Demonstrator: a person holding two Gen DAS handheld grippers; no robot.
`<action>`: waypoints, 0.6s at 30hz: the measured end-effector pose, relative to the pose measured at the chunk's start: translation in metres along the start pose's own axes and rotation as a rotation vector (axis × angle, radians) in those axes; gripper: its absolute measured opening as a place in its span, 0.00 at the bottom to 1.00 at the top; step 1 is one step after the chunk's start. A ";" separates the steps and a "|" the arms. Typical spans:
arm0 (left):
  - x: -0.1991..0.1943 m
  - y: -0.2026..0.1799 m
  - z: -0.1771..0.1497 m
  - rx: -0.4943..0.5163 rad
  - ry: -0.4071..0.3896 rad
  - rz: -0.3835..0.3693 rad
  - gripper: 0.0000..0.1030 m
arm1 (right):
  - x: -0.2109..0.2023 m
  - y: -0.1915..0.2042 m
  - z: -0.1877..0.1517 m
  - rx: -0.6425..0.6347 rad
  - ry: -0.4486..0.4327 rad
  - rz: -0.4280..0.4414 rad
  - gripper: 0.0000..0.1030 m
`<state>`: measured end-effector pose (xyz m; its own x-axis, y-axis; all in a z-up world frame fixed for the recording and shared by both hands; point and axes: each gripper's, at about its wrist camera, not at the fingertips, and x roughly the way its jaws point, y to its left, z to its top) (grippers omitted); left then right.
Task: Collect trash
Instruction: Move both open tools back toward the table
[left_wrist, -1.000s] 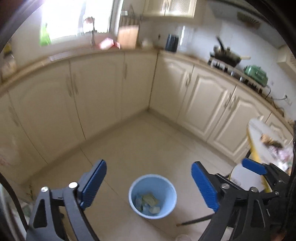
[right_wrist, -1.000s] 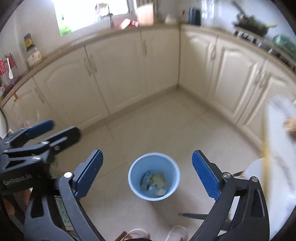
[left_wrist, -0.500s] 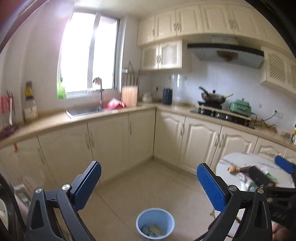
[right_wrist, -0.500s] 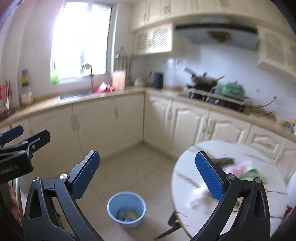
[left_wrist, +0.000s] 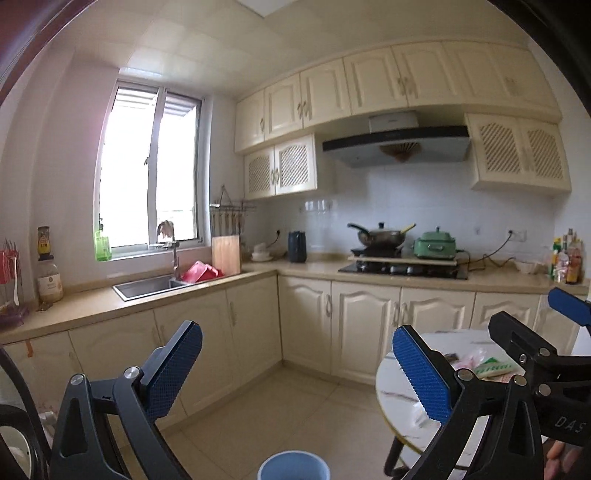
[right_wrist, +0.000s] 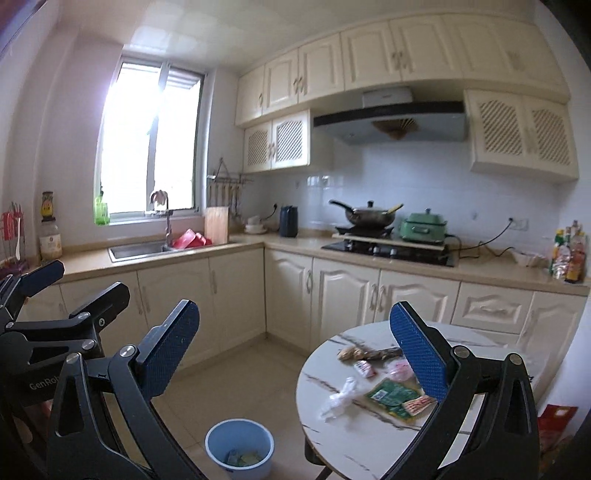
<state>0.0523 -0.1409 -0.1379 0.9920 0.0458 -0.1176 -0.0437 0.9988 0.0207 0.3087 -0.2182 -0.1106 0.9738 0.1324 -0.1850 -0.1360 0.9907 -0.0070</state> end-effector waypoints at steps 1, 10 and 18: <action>-0.004 0.001 -0.006 -0.004 -0.005 -0.007 0.99 | -0.005 -0.002 0.001 0.000 -0.006 -0.006 1.00; -0.012 -0.005 -0.028 0.012 -0.070 -0.045 0.99 | -0.032 -0.029 0.004 0.015 -0.051 -0.075 1.00; 0.013 -0.021 -0.034 0.036 -0.093 -0.078 0.99 | -0.038 -0.054 0.001 0.035 -0.062 -0.119 1.00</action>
<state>0.0619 -0.1612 -0.1739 0.9990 -0.0352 -0.0275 0.0366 0.9980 0.0513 0.2793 -0.2770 -0.1026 0.9922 0.0146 -0.1239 -0.0135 0.9999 0.0092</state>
